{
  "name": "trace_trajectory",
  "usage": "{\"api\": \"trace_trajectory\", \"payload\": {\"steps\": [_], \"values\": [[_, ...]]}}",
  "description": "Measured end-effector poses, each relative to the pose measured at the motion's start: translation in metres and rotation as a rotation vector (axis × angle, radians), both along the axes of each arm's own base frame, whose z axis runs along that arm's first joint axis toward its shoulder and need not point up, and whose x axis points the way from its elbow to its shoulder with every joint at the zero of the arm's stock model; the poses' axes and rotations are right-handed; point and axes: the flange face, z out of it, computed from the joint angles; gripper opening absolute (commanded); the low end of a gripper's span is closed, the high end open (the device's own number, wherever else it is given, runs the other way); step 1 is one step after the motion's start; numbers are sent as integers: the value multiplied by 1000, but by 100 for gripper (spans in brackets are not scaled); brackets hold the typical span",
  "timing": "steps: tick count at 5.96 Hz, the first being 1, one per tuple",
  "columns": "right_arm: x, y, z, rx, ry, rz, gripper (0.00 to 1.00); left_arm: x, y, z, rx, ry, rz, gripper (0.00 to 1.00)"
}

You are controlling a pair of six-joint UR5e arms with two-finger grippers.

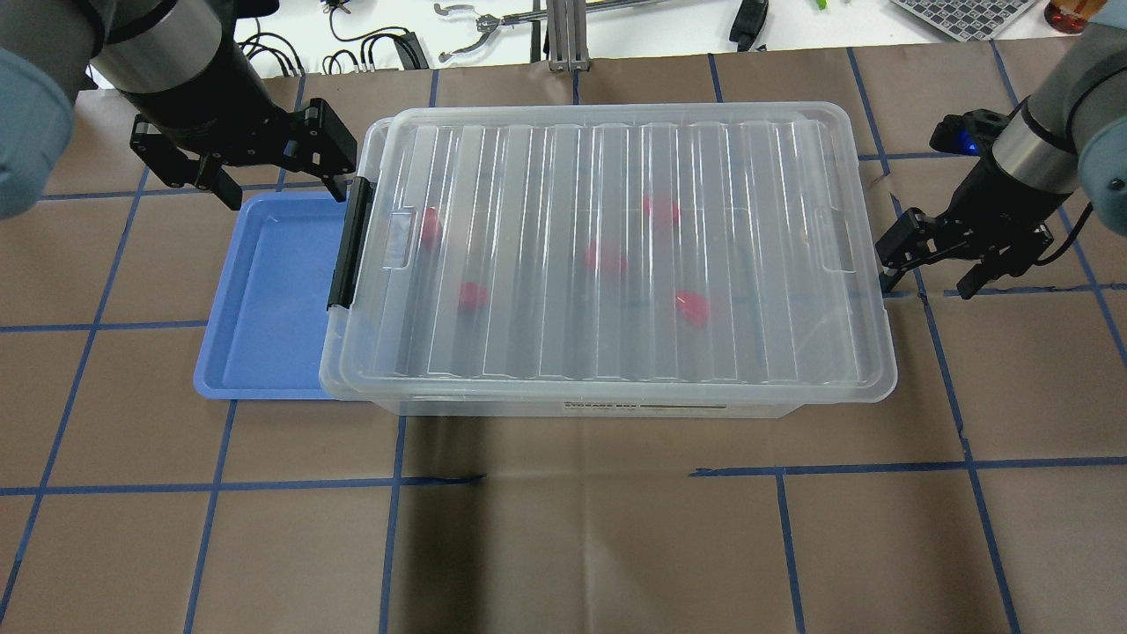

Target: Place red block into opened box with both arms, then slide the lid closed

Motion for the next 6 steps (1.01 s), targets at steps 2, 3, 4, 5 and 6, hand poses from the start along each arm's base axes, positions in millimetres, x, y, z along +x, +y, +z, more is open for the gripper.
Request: {"api": "trace_trajectory", "payload": {"steps": [2,3,4,5,6], "values": [[12,-1,1,-2,-6,18,100,0,1,0,0,0,0,98],[19,-2,2,-6,-4,29,100,0,1,-1,-1,-1,0,98],[20,-4,7,-14,4,33,100,0,1,-1,-3,-2,0,98],[19,-7,20,-37,24,36,100,0,1,-1,-5,-1,0,98],[16,-13,43,-73,52,41,100,0,1,-2,-5,0,0,98]]}}
